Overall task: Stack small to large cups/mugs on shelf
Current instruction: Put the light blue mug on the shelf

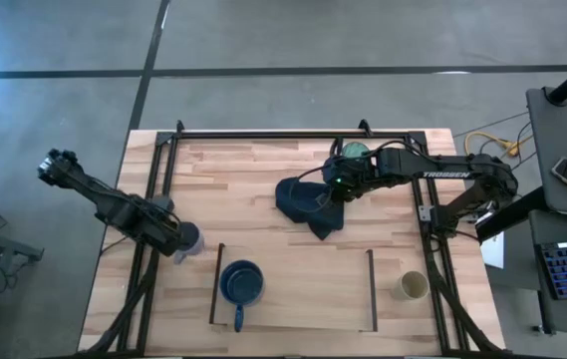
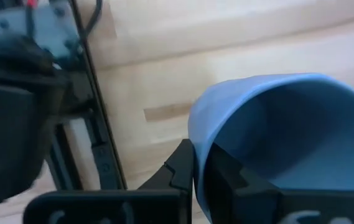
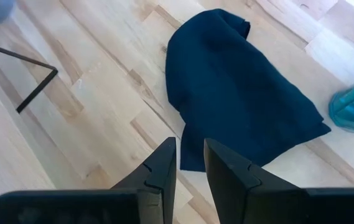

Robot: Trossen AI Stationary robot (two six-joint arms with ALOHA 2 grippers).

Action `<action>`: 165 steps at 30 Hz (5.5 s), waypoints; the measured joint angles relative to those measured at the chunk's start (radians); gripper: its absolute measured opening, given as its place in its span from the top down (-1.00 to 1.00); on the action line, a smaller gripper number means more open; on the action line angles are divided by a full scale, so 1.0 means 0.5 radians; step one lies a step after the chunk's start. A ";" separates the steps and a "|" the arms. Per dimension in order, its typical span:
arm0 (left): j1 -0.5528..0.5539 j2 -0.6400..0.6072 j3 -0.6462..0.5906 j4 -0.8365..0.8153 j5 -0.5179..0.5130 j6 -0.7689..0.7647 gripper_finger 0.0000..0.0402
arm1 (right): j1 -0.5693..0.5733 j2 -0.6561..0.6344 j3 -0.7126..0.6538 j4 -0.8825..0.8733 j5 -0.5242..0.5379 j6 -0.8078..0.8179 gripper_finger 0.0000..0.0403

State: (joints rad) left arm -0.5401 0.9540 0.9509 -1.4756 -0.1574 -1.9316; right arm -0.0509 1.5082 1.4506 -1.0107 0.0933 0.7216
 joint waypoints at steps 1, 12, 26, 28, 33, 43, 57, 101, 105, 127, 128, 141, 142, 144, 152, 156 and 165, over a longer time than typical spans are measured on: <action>0.003 0.000 0.060 -0.045 -0.035 0.000 0.99 | 0.000 0.000 0.000 0.000 0.007 -0.001 0.62; 0.145 0.153 0.642 -0.198 -0.517 0.296 1.00 | 0.051 0.000 0.000 -0.003 0.020 0.000 0.62; 0.593 0.642 1.323 0.028 -0.713 1.346 1.00 | 0.362 -0.006 0.000 -0.002 0.154 0.074 0.62; 0.629 0.732 1.388 0.115 -0.680 1.480 1.00 | 0.427 -0.006 0.000 -0.003 0.194 0.109 0.62; 0.691 0.945 1.532 0.238 -0.517 1.730 1.00 | 0.588 -0.006 0.000 -0.003 0.251 0.343 0.62; 0.641 1.226 1.854 0.420 -0.298 1.950 1.00 | 1.091 -0.006 0.000 -0.081 0.595 0.919 0.62; 0.567 1.602 2.219 0.416 -0.153 1.398 1.00 | 1.609 -0.005 0.000 -0.352 0.601 1.180 0.62; 0.110 1.788 2.360 0.246 -0.011 0.541 1.00 | 1.449 -0.026 -0.005 0.690 0.654 0.634 0.96; 0.108 1.788 2.344 0.282 -0.011 0.540 1.00 | 1.449 -0.026 -0.043 0.690 0.638 0.692 0.96; 0.112 1.922 2.354 0.328 0.009 0.595 1.00 | 1.454 -0.023 -0.330 1.193 0.528 0.752 0.96; 0.113 1.922 2.356 0.315 0.003 0.595 1.00 | 1.454 -0.023 -0.333 1.195 0.499 0.754 0.96; 0.115 1.922 2.355 0.299 -0.010 0.596 1.00 | 1.450 0.188 -0.351 1.461 0.436 0.738 0.96; 0.115 1.922 2.355 0.299 -0.009 0.597 1.00 | 1.439 0.194 -0.351 1.465 0.437 0.738 0.96; 0.116 1.922 2.355 0.299 -0.009 0.596 1.00 | 1.425 0.197 -0.351 1.465 0.439 0.722 0.96; 0.116 1.922 2.355 0.299 -0.009 0.596 1.00 | 1.383 0.265 -0.344 1.472 0.427 0.709 0.96; 0.116 1.922 2.355 0.299 -0.008 0.596 0.99 | 1.383 0.280 -0.341 1.482 0.413 0.703 0.96; 0.116 1.922 2.354 0.306 -0.011 0.600 0.75 | 1.383 0.277 -0.341 1.477 0.413 0.699 0.96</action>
State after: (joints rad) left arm -0.4820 1.9148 2.1277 -1.3228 -0.1631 -1.6314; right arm 0.6407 1.6466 1.2800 -0.2722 0.2996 1.0710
